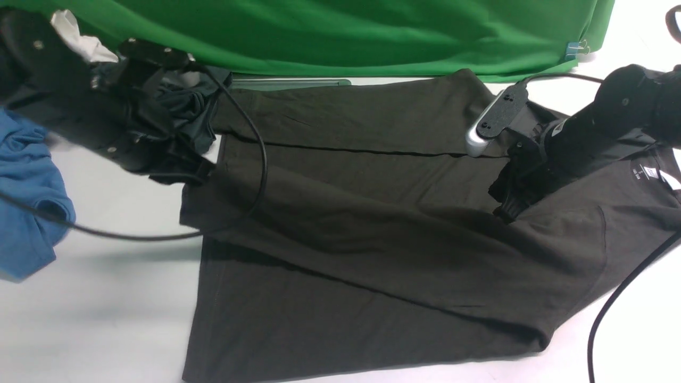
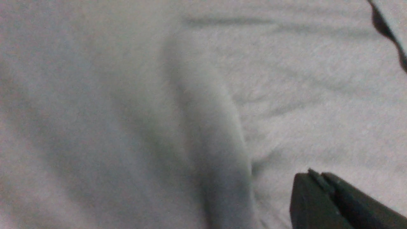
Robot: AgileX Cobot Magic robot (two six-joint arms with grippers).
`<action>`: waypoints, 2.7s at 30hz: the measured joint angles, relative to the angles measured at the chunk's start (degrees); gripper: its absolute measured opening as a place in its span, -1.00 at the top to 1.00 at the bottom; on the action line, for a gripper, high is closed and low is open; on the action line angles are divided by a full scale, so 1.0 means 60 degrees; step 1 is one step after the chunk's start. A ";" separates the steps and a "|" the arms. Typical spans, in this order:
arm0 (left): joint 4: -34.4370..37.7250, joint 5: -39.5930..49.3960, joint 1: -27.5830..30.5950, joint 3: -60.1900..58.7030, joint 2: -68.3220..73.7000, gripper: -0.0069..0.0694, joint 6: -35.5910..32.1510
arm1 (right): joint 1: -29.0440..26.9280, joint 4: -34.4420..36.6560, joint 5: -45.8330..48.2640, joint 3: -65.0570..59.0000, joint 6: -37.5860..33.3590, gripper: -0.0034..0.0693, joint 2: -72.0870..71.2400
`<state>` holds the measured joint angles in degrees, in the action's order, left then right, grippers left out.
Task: Fold a long-sleeved shirt on a white desktop.
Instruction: 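Fold the left side of the black T-shirt inward over its body, then grab the top left corner of the dark shirt with the left gripper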
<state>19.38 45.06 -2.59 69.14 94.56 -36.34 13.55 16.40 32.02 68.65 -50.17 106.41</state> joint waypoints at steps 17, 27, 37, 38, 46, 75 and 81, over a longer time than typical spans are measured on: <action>-0.1181 -0.0890 0.0000 0.1030 0.2060 0.72 0.0322 | 0.0036 -0.0304 0.0517 -0.0007 0.1871 0.15 -0.0368; -0.1262 -0.1269 0.0000 0.1078 0.2416 0.31 0.0364 | 0.1900 -0.0654 0.2219 -0.1150 0.2779 -0.32 -0.1555; -0.0748 -0.0944 0.0000 0.1078 0.2134 -0.21 0.0573 | 0.3071 -0.2733 -0.0002 -0.3439 0.3083 -0.32 -0.1613; -0.0735 -0.0919 0.0000 0.1078 0.2106 -0.19 0.0573 | 0.3071 -0.2733 -0.0002 -0.3454 0.3113 -0.32 -0.1613; -0.0501 0.0013 0.0000 0.1078 0.0407 0.68 0.0567 | 0.3081 -0.3499 -0.0234 -0.3578 0.3372 0.44 -0.1656; 0.0697 0.0674 0.0000 0.1111 -0.0866 0.77 -0.1628 | 0.3081 -0.3576 0.2285 -0.2448 0.5403 -0.46 -0.3934; 0.0936 -0.0077 0.0000 0.2120 0.0988 0.77 -0.3940 | 0.3081 -0.3566 0.2500 -0.2438 0.5560 0.15 -0.6956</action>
<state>24.99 44.60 -2.59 81.86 100.49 -59.99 32.04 -5.00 47.02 54.02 -16.81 64.67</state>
